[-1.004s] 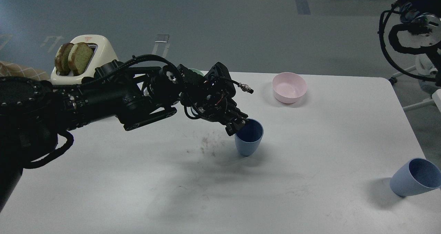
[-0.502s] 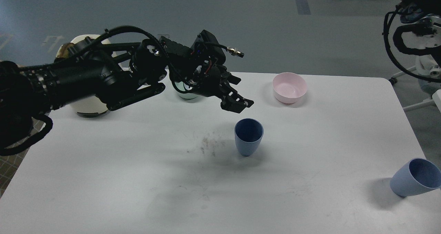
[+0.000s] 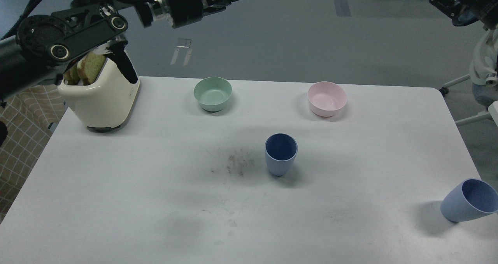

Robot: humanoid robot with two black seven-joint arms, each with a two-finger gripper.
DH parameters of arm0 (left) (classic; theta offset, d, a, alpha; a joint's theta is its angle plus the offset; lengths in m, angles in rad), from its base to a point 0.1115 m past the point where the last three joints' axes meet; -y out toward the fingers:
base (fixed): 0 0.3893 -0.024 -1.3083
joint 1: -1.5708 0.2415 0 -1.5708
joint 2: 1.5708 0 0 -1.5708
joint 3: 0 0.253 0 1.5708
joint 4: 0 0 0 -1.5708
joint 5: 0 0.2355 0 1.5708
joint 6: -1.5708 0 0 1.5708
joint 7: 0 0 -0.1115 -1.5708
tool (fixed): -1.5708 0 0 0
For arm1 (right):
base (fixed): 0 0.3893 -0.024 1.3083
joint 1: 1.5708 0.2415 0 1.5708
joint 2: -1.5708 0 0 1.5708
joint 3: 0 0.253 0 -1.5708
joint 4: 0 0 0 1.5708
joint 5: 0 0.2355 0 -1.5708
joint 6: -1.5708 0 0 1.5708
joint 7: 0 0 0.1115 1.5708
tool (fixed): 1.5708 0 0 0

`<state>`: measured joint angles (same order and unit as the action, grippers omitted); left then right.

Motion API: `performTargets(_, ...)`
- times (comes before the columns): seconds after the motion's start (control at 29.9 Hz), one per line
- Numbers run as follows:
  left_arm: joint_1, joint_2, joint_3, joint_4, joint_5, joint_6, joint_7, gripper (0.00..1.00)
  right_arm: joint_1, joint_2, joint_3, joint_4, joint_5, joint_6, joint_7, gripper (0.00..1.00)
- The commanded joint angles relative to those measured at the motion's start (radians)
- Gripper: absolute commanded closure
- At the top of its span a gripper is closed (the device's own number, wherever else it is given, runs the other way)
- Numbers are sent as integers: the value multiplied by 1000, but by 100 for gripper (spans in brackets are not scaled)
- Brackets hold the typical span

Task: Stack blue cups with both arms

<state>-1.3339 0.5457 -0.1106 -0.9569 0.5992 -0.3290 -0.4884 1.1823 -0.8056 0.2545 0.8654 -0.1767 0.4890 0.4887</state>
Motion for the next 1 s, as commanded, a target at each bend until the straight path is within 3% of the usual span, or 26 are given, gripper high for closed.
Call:
performTargets(0.0,65,3,-32,24,-183,-18,0,2,-55,-119,0,75,-24,0,0,0)
performTargets(0.13,146,-20,-101,41,-205,-36,0,2,-121,-291,0,171,-203,0,0,0)
performTargets(0.5,179,-142,-112,78,-205,-36,0,2,-283,-621,-15,428,-740,-35,0,0)
performTargets(0.77,191,-211,-113,93,-178,-36,0,2,-316,-705,-199,448,-895,-262,0,0)
performTargets(0.97,219,-247,-113,101,-124,-35,0,2,-316,-719,-288,468,-899,-285,0,0)
